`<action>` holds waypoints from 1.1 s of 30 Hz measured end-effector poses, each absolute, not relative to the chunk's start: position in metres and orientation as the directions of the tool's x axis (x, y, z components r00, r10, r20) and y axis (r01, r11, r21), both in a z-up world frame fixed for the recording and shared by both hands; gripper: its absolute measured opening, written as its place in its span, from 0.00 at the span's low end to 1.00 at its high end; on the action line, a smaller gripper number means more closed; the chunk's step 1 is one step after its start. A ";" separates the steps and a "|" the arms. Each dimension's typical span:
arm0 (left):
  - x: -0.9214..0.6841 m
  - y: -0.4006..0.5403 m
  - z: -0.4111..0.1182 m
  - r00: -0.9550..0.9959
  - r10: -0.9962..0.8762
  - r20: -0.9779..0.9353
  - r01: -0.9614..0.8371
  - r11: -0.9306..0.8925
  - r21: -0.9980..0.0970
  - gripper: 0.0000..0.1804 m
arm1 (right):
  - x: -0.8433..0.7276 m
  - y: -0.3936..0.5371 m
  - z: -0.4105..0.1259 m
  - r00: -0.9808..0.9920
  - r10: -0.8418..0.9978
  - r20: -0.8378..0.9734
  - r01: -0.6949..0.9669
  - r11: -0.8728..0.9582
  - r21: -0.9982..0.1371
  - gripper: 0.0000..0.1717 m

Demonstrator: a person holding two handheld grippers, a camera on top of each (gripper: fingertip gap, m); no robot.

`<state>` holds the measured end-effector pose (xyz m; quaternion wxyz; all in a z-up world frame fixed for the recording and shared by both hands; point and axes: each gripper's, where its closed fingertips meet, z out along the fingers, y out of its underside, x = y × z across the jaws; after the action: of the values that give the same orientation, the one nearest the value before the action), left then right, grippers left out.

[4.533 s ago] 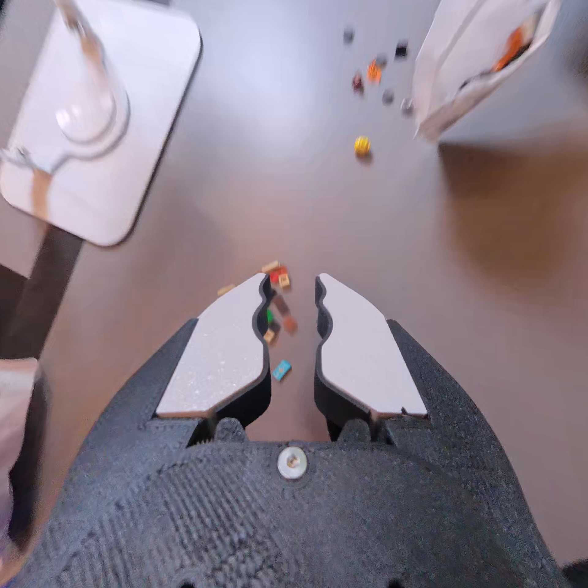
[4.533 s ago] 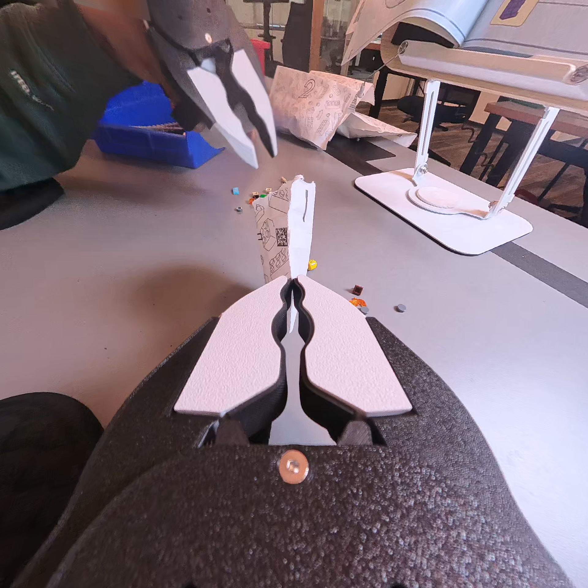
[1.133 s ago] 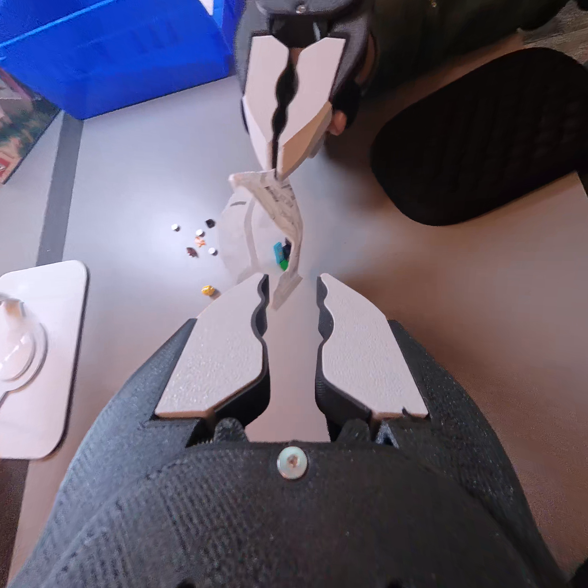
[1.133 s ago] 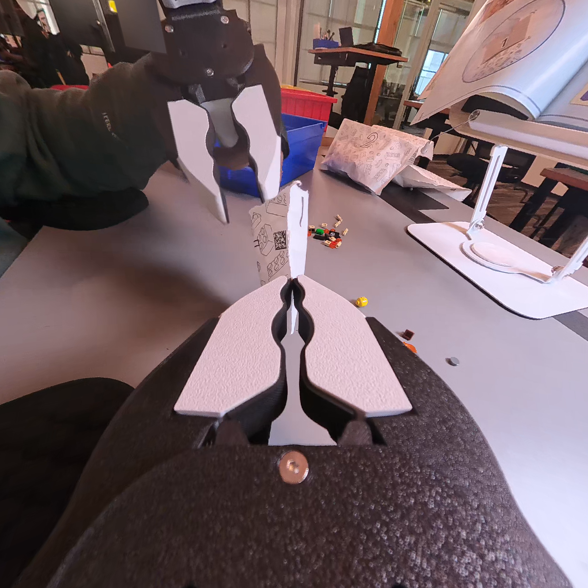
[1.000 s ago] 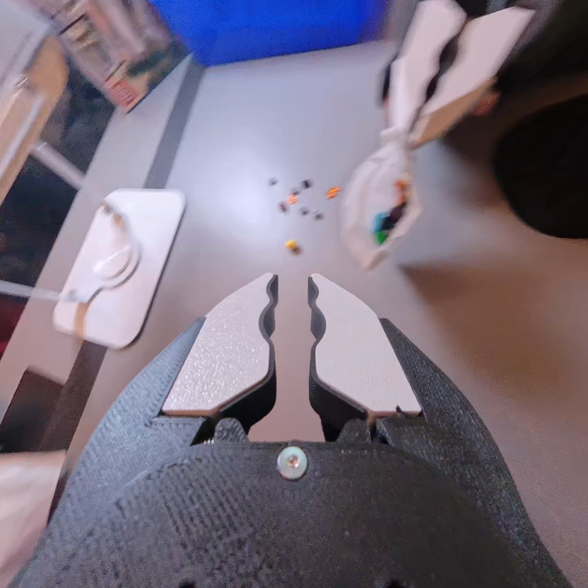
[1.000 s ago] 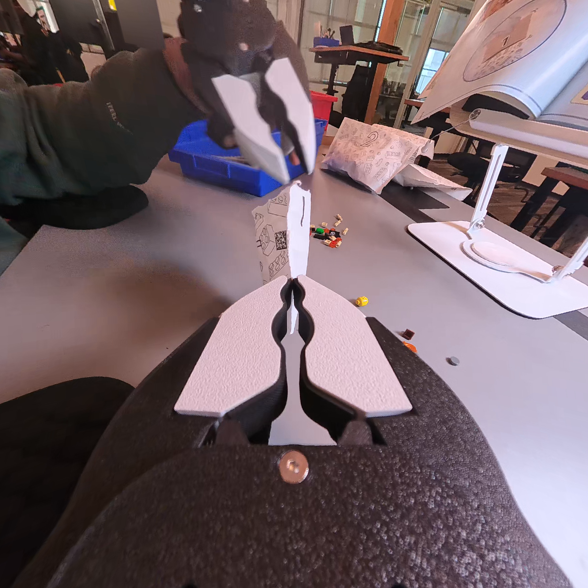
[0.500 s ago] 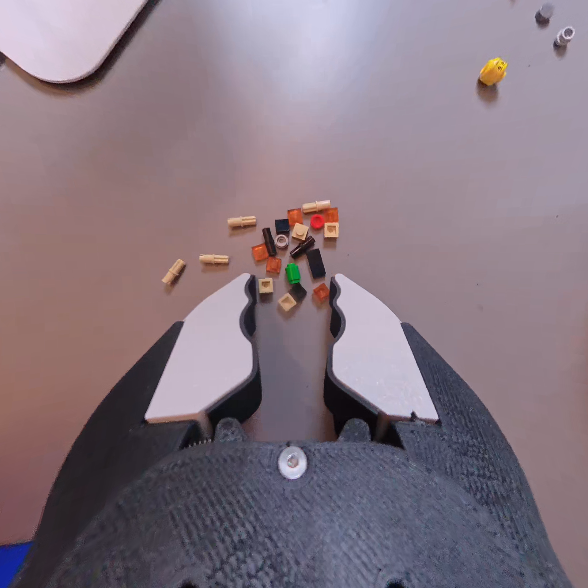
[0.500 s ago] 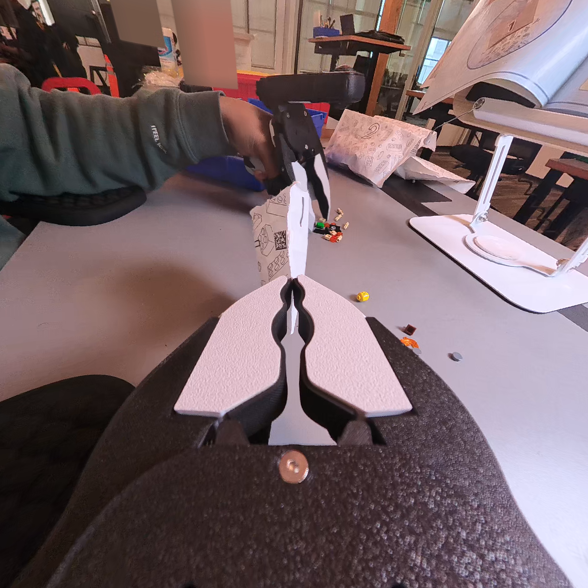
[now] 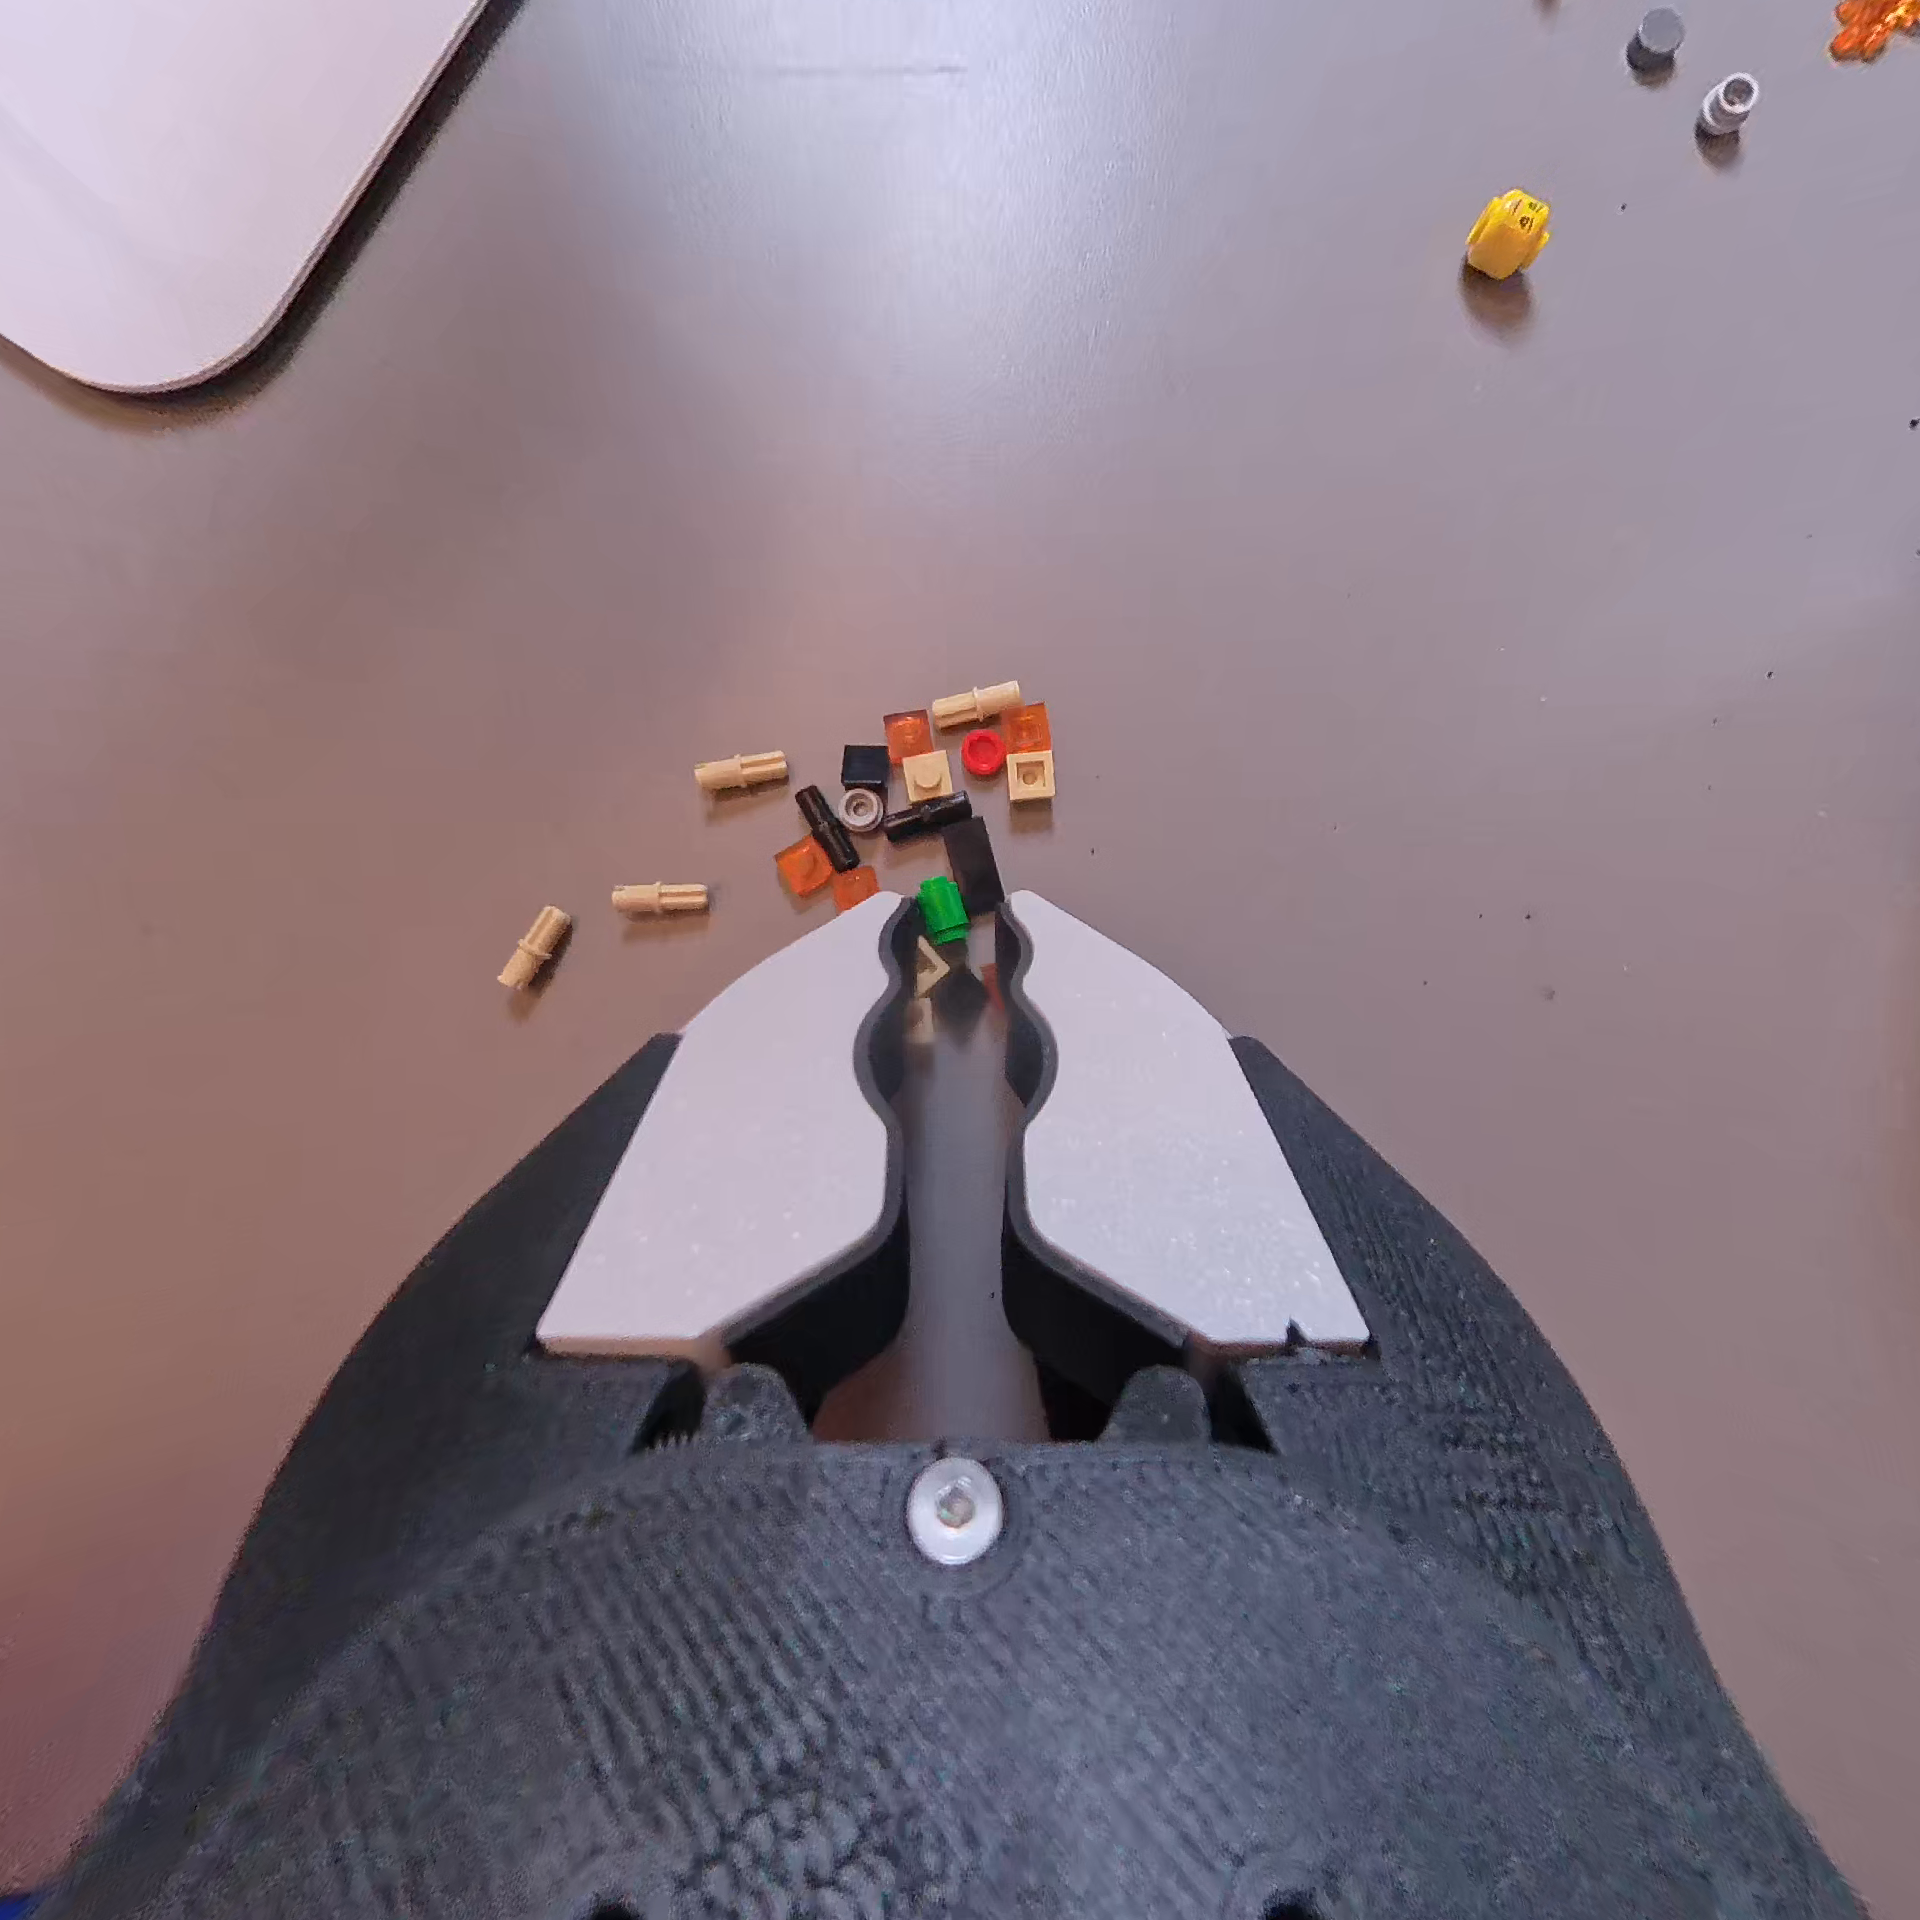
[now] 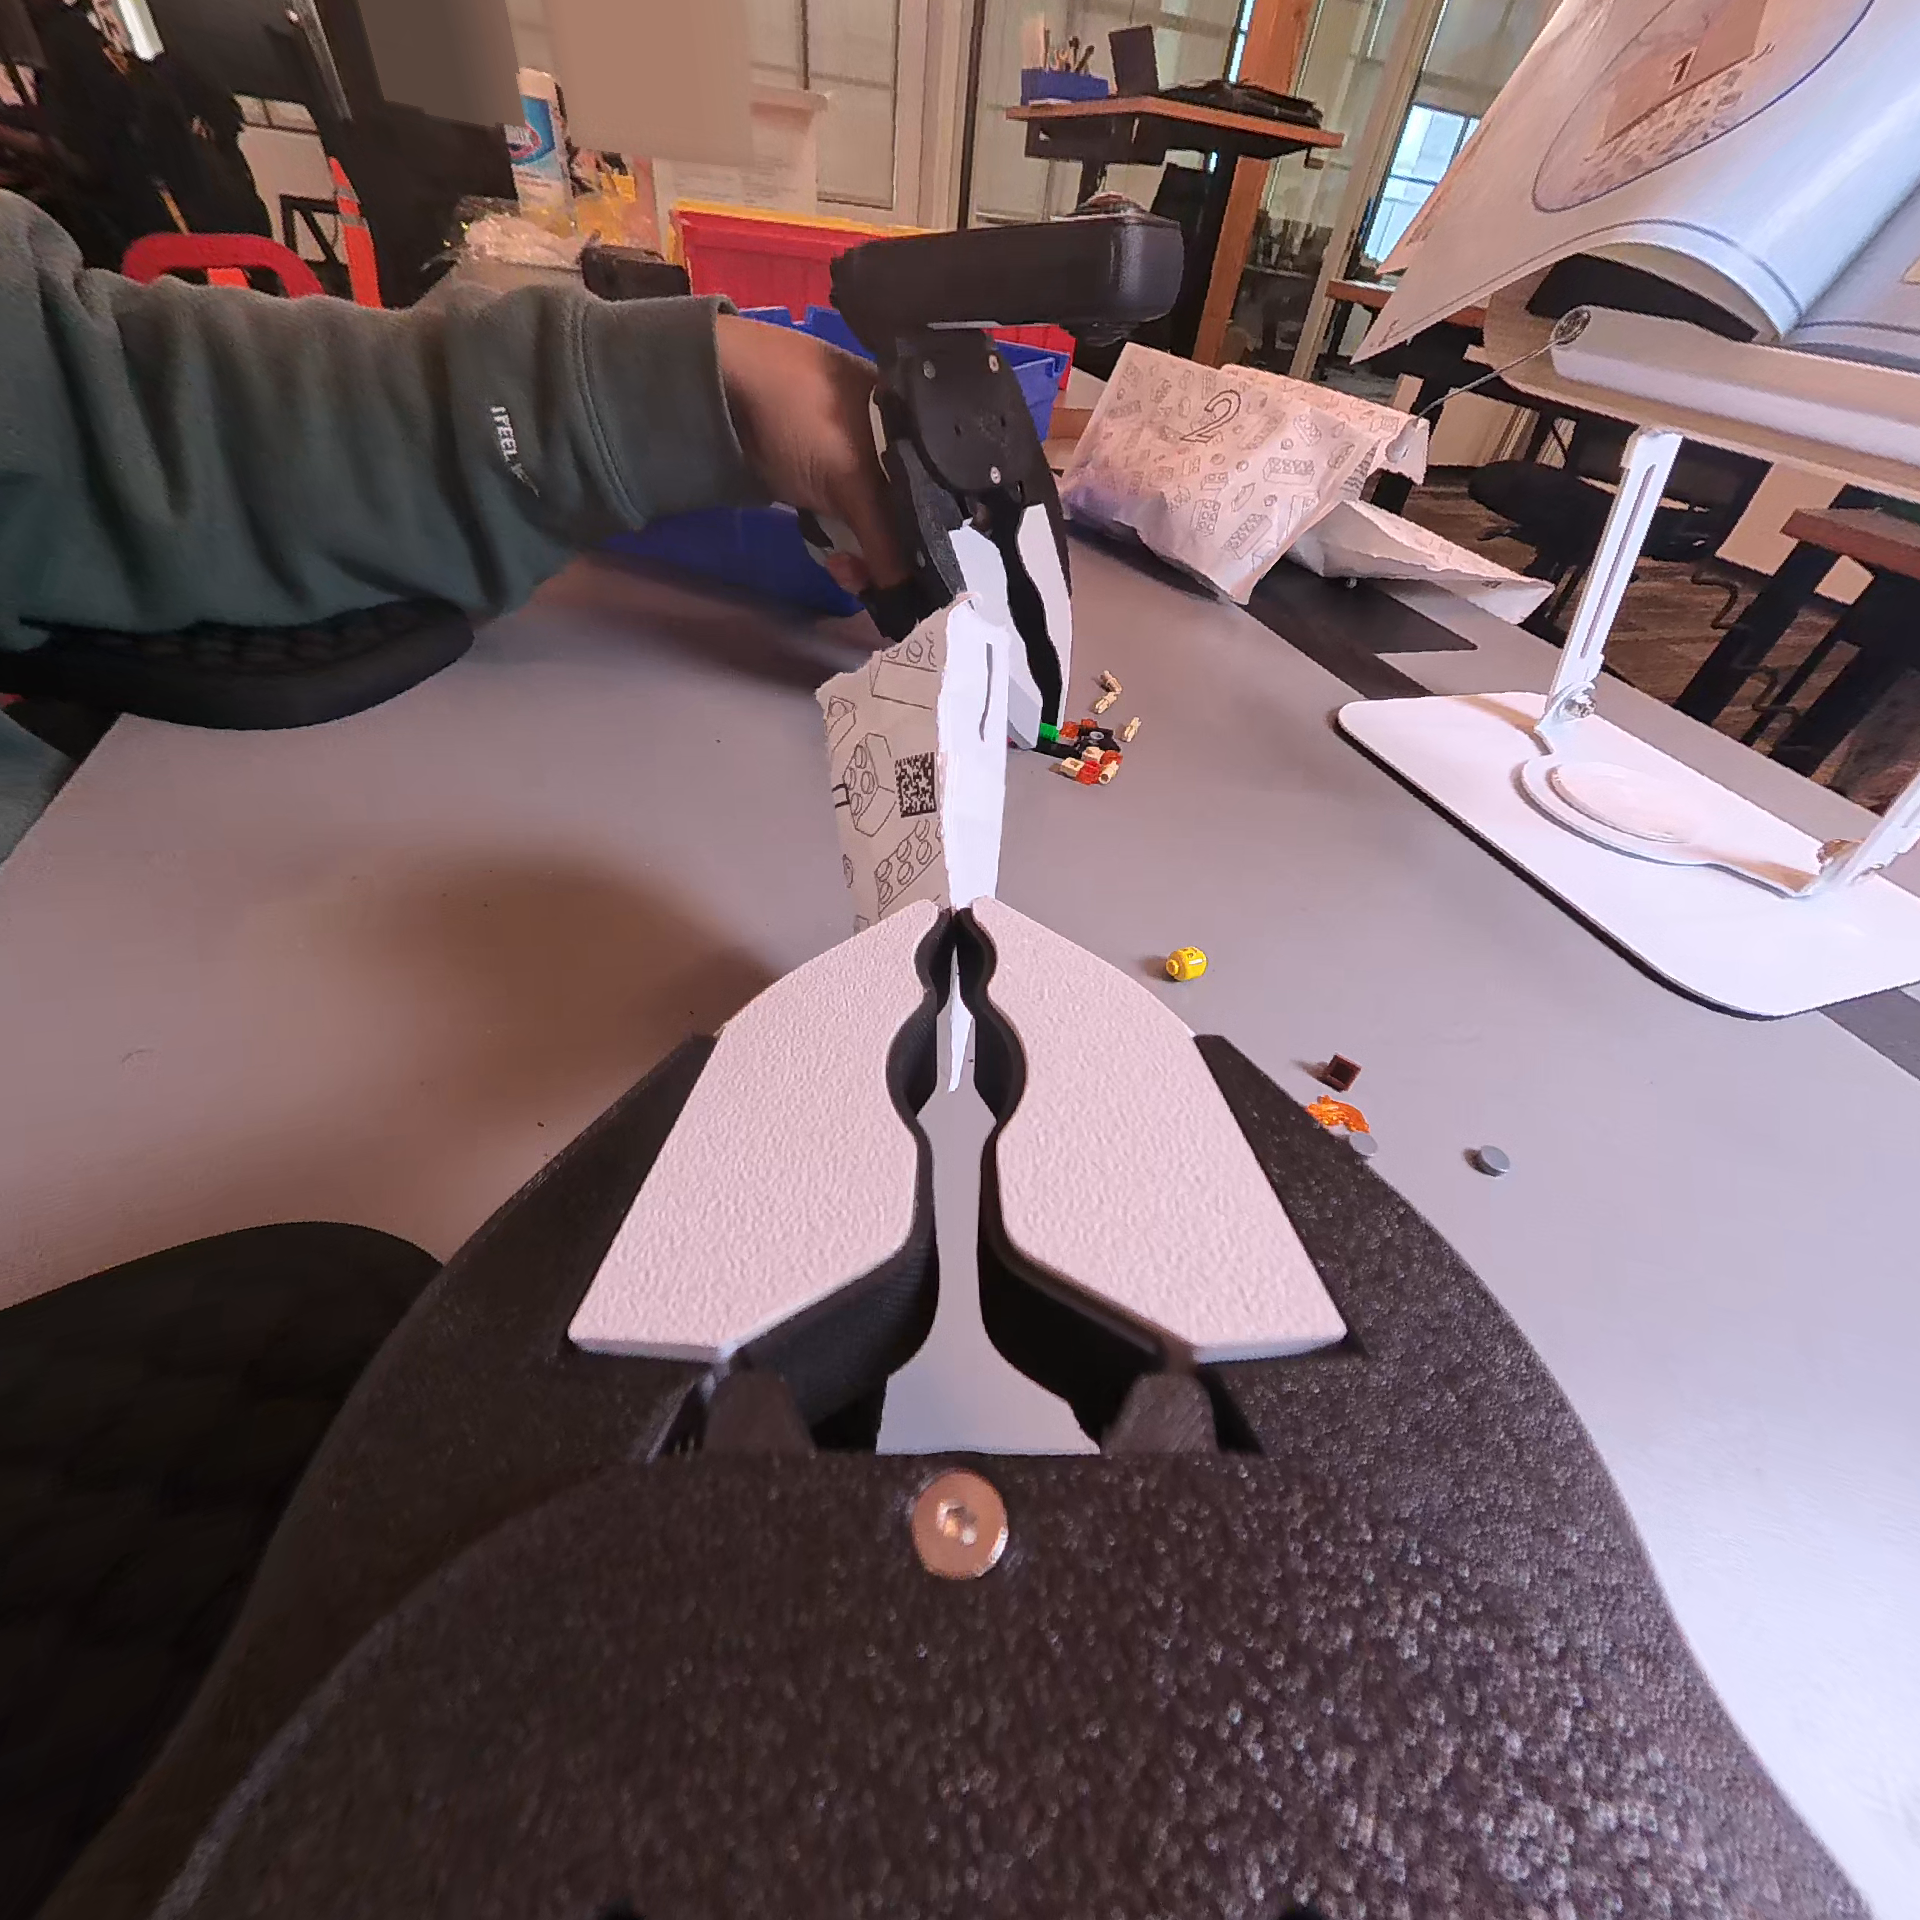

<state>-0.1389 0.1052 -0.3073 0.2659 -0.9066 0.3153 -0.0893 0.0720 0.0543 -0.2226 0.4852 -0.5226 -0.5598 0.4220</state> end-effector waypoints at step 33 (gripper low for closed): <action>-0.128 0.082 -0.240 0.682 -0.697 -0.220 -0.687 -0.508 -0.520 0.17 | 0.073 0.055 -0.223 0.016 0.995 0.101 0.177 0.096 -0.980 0.00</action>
<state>-0.1279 0.0823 -0.2400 0.2953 -0.8682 0.3986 -0.0088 0.0728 0.0553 -0.2230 0.4843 -0.5231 -0.5600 0.4222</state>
